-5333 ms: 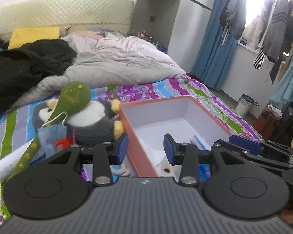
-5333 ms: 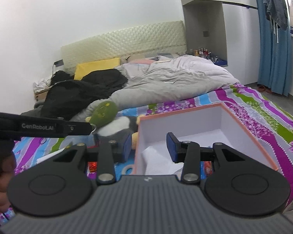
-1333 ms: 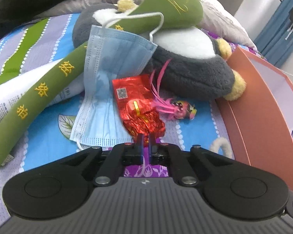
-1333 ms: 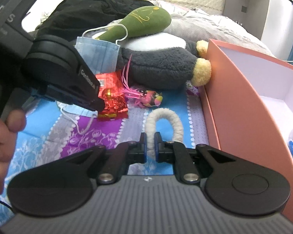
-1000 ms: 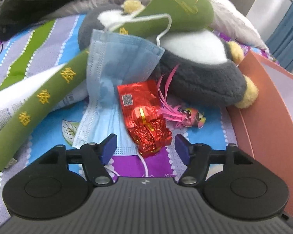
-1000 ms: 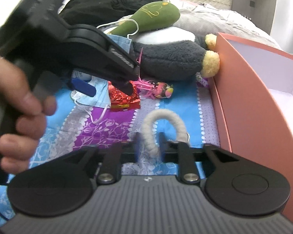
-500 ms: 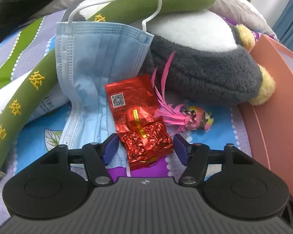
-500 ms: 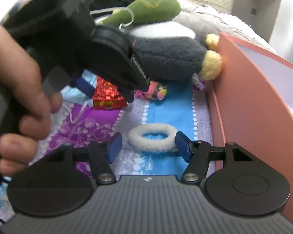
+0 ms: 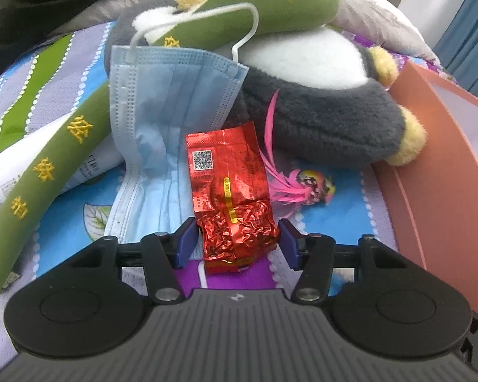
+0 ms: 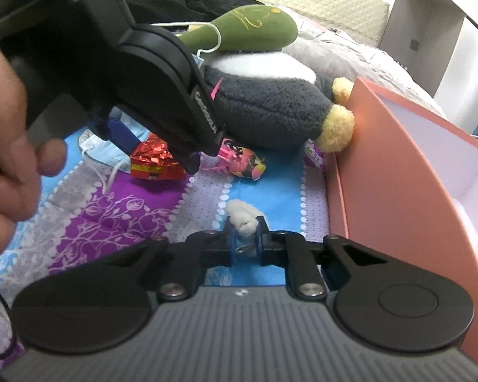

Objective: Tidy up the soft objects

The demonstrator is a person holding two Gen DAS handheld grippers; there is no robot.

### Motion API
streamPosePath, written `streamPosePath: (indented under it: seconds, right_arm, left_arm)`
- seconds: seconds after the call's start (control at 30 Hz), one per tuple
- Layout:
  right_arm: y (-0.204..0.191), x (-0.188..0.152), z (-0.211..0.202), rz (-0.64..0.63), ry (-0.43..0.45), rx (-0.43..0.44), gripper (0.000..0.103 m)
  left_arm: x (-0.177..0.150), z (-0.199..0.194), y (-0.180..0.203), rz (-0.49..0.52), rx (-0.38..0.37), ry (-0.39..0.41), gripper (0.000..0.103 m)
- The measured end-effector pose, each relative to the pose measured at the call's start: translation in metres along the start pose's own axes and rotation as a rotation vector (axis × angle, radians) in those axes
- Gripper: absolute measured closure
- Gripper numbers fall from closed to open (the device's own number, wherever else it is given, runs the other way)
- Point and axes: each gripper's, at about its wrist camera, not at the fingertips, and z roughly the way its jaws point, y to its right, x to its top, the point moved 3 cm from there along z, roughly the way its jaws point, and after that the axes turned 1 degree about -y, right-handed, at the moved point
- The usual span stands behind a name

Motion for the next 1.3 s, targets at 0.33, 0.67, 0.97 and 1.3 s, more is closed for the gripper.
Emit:
streamPosePath:
  seconds: [0.33, 0.67, 0.97, 1.3]
  right_arm:
    - [-0.004, -0.009, -0.05, -0.013, 0.001, 0.009, 0.088]
    - [-0.025, -0.033, -0.093, -0.053, -0.006, 0.044, 0.088]
    - [-0.028, -0.054, -0.108, 0.016, -0.044, 0.099, 0.087]
    - [-0.023, -0.069, -0.106, 0.14, -0.084, 0.206, 0.04]
  left_arm:
    - [-0.031, -0.059, 0.001, 0.017, -0.059, 0.021, 0.042]
    - [-0.085, -0.101, -0.012, 0.02, -0.075, 0.016, 0.042]
    - [-0.135, -0.112, -0.026, 0.064, -0.05, -0.029, 0.042]
    - [-0.168, -0.117, -0.043, 0.039, -0.024, -0.07, 0.042]
